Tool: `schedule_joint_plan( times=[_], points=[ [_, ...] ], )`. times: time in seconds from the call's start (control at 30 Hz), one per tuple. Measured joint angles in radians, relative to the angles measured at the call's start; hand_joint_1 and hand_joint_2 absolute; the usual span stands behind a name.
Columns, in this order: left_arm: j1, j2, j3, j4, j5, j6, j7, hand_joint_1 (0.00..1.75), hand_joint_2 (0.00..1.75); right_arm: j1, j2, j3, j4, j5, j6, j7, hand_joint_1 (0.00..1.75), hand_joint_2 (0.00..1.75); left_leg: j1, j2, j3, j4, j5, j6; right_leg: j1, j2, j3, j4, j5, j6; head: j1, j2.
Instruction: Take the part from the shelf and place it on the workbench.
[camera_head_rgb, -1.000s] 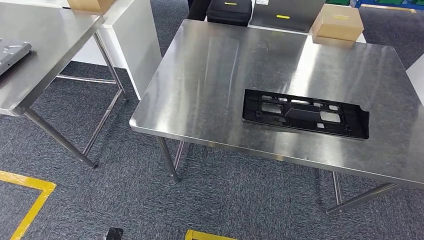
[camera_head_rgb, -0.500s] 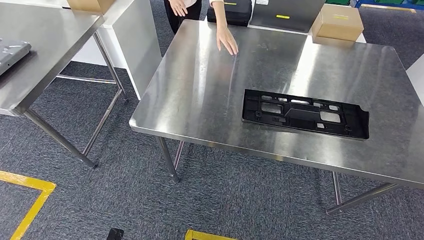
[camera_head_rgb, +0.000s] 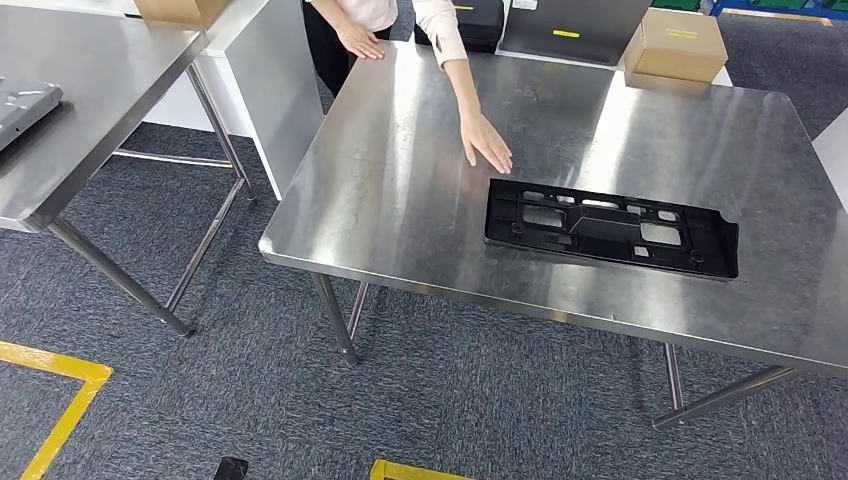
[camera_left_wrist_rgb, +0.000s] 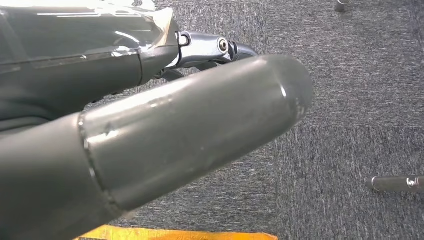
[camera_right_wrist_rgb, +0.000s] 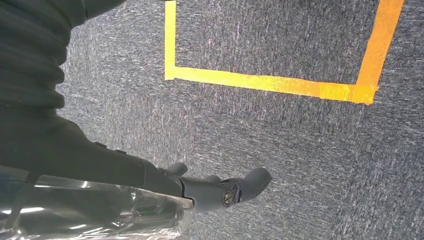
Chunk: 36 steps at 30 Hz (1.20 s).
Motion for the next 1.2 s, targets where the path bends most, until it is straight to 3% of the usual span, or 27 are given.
schedule_joint_plan(
  times=[0.57,0.7,0.77,0.83,0.9,0.97,1.0,1.1,1.13,1.2],
  points=[
    [0.001,0.002,-0.003,0.000,0.011,0.000,-0.002,0.00,0.00,-0.001,0.000,0.000,0.003,0.004,0.016,0.008,0.00,1.75,0.000,0.000,0.000,0.000,0.000,0.000,0.000,0.000,0.000,0.000,0.000,0.000,0.000,0.000],
    [0.002,0.004,-0.003,0.001,0.014,0.000,-0.003,0.00,0.00,-0.001,0.002,0.000,0.005,-0.001,0.028,0.011,0.00,1.75,-0.006,0.000,0.000,0.005,-0.004,0.010,-0.010,0.000,0.007,-0.005,0.004,0.006,0.000,0.000],
    [0.002,0.004,-0.003,0.001,0.017,0.000,-0.004,0.00,0.00,-0.001,0.004,0.000,0.006,-0.002,0.032,0.012,0.00,1.75,0.000,0.004,0.008,-0.007,0.005,0.017,-0.008,0.000,0.007,0.001,-0.001,0.008,0.000,0.000],
    [0.003,0.004,-0.003,0.001,0.018,0.000,-0.006,0.00,0.00,-0.002,0.005,0.000,0.006,-0.001,0.035,0.013,0.00,1.75,0.007,0.011,0.014,-0.021,0.017,0.025,-0.007,-0.003,-0.017,0.064,-0.048,0.001,0.003,0.000],
    [0.004,0.004,-0.003,0.001,0.020,0.000,-0.010,0.00,0.00,-0.004,0.006,0.000,0.007,0.000,0.037,0.016,0.00,1.75,0.009,0.018,0.010,-0.024,0.024,0.027,-0.009,-0.005,-0.065,0.196,-0.127,-0.007,0.006,0.000],
    [0.005,0.004,-0.003,0.002,0.021,0.001,-0.012,0.00,0.00,-0.004,0.006,0.000,0.008,0.000,0.038,0.018,0.00,1.75,0.010,0.022,0.000,-0.023,0.031,0.021,-0.011,-0.006,-0.086,0.285,-0.172,-0.001,0.006,0.000],
    [0.005,0.003,-0.003,0.002,0.021,0.001,-0.014,0.00,0.00,-0.003,0.006,0.000,0.008,0.000,0.038,0.019,0.00,1.75,0.012,0.023,-0.005,-0.023,0.035,0.016,-0.014,-0.006,-0.067,0.274,-0.172,0.007,0.006,0.000],
    [0.005,0.003,-0.003,0.002,0.021,0.003,-0.017,0.00,0.00,-0.007,0.007,0.000,0.008,0.000,0.038,0.020,0.00,1.75,0.018,0.024,-0.019,-0.016,0.049,-0.005,-0.025,-0.015,0.073,0.069,-0.124,0.033,0.008,0.000],
    [0.004,0.004,-0.003,0.002,0.021,0.003,-0.018,0.00,0.00,-0.009,0.008,0.000,0.008,0.000,0.038,0.020,0.00,1.75,0.017,0.025,-0.021,-0.013,0.052,-0.013,-0.024,-0.017,0.103,0.019,-0.109,0.030,0.006,0.000],
    [0.005,0.006,-0.003,0.002,0.022,0.004,-0.019,0.00,0.00,-0.012,0.009,0.000,0.008,0.000,0.039,0.019,0.00,1.75,0.016,0.026,-0.019,-0.013,0.059,-0.026,-0.017,-0.017,0.107,0.004,-0.093,0.012,-0.001,0.000]
  ],
)
